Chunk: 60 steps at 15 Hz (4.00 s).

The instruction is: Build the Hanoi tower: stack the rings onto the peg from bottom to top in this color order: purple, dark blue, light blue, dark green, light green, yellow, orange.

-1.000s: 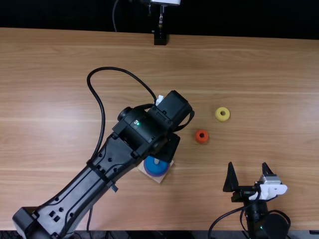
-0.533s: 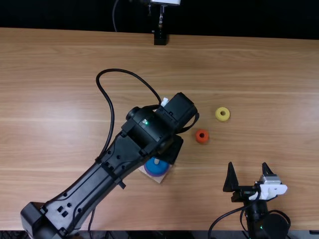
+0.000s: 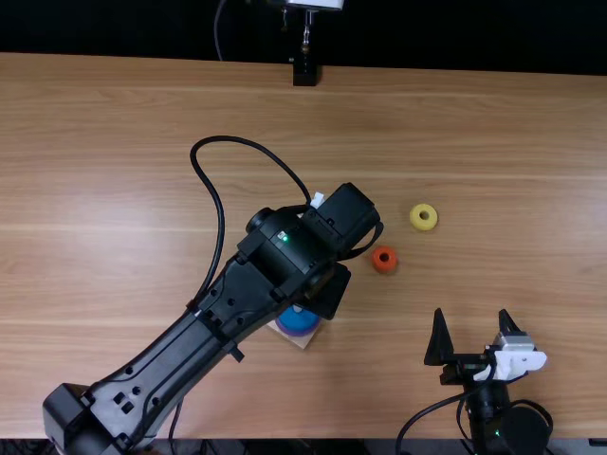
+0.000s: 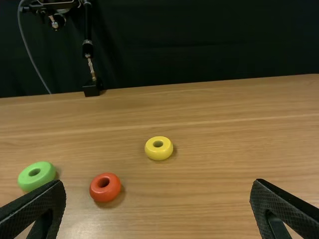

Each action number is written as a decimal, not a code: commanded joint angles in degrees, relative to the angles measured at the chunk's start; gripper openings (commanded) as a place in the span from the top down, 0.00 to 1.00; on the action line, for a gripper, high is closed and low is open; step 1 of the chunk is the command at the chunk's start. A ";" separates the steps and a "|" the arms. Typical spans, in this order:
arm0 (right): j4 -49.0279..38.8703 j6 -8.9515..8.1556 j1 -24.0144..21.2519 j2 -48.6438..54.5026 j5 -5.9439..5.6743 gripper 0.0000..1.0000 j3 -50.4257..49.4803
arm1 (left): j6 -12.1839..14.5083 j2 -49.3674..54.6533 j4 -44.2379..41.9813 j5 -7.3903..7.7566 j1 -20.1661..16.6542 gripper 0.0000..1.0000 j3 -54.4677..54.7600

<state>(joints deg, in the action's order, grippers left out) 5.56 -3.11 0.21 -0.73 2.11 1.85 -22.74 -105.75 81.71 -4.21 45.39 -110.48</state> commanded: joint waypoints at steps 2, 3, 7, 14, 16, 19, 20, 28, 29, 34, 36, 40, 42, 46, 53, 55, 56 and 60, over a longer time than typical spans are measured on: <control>0.62 -0.05 -0.82 0.73 0.00 0.00 -0.88 | -0.25 -0.24 0.03 -0.22 0.49 1.00 2.72; 0.62 -0.05 -0.82 0.73 0.00 0.00 -0.88 | -0.25 -0.07 0.03 -0.22 0.49 1.00 3.51; 0.62 -0.05 -0.82 0.73 0.00 0.00 -0.88 | -0.14 -0.24 -0.08 -0.12 0.49 1.00 4.66; 0.51 -0.05 -0.82 0.73 0.00 0.00 -0.88 | -0.14 -0.24 -0.82 9.06 -0.21 0.00 7.12; 0.62 -0.05 -0.82 0.73 0.00 0.00 -0.88 | -0.04 -0.24 -1.13 9.06 -0.83 0.00 6.94; 0.62 -0.05 -0.82 0.73 0.00 0.00 -0.88 | 0.38 -0.24 -1.24 8.22 -2.41 0.00 6.50; 0.51 -0.05 -0.82 0.73 0.00 0.00 -0.88 | 0.49 -0.15 -1.24 8.00 -2.76 0.00 5.97; 0.62 -0.05 -0.82 0.73 0.00 0.00 -0.88 | 0.80 -2.35 -11.36 8.00 -10.32 0.00 3.43; 0.62 -0.05 -0.82 0.73 0.00 0.00 -0.88 | 0.91 -2.61 -11.79 7.90 -11.20 0.00 3.43; 0.62 -0.05 -0.82 0.73 0.00 0.00 -0.88 | 18.73 -5.69 -15.79 5.68 -15.42 0.00 7.20; 0.62 -0.05 -0.82 0.73 0.00 0.00 -0.88 | 23.69 -6.66 -16.85 1.99 -16.38 0.00 10.19; 0.51 -0.05 -0.82 0.73 0.00 0.00 -0.88 | 23.69 -9.82 -18.43 1.99 -18.84 0.00 14.85; 0.62 -0.05 -0.82 0.73 0.00 0.00 -0.88 | 24.11 -11.67 -18.54 1.99 -19.37 0.00 15.20; 0.62 -0.05 -0.82 0.73 0.00 0.00 -0.88 | 24.32 -15.36 -18.64 2.20 -19.37 0.00 15.11; 0.51 -0.05 -0.82 0.73 0.00 0.00 -0.88 | 24.32 -19.58 -22.23 1.99 -19.28 0.00 14.94; 0.51 -0.05 -0.82 0.73 0.00 0.00 -0.88 | 24.32 -20.19 -22.33 1.99 -19.37 0.00 14.94; 0.62 -0.05 -0.82 0.73 0.00 0.00 -0.88 | 24.32 -20.28 -22.33 2.10 -19.37 0.00 14.94; 0.62 -0.05 -0.82 0.73 0.00 0.00 -0.88 | 24.43 -20.28 -22.33 2.31 -19.28 0.00 14.94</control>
<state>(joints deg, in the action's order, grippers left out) 5.54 -3.09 0.21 -0.73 2.09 1.85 1.28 -124.55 59.40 -1.74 26.15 -96.36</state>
